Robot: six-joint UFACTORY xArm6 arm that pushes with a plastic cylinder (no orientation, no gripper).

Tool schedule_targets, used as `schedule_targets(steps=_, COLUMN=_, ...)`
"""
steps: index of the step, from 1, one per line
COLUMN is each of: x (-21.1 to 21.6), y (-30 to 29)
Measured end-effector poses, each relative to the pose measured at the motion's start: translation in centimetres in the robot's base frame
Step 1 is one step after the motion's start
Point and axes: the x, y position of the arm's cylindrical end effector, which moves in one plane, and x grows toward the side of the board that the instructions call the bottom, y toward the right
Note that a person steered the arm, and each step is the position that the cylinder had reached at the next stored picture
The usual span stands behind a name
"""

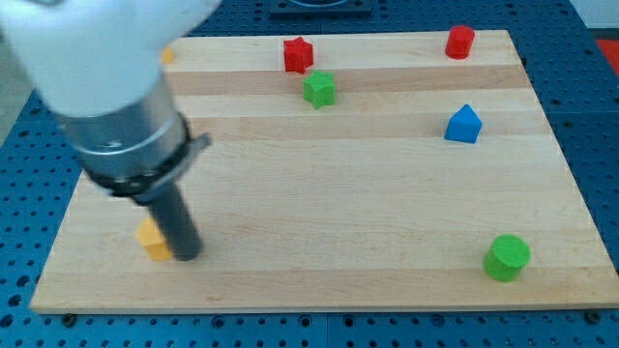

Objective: Slide the yellow hexagon to the bottom left side of the board

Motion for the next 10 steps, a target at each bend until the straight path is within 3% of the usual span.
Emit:
schedule_targets(steps=2, x=-0.6, y=-0.1)
schedule_targets(steps=3, x=-4.3, y=2.2)
schedule_targets(steps=4, x=-5.3, y=1.9)
schedule_targets(steps=7, x=-4.6, y=-5.4)
schedule_targets(steps=10, x=-3.1, y=-5.9)
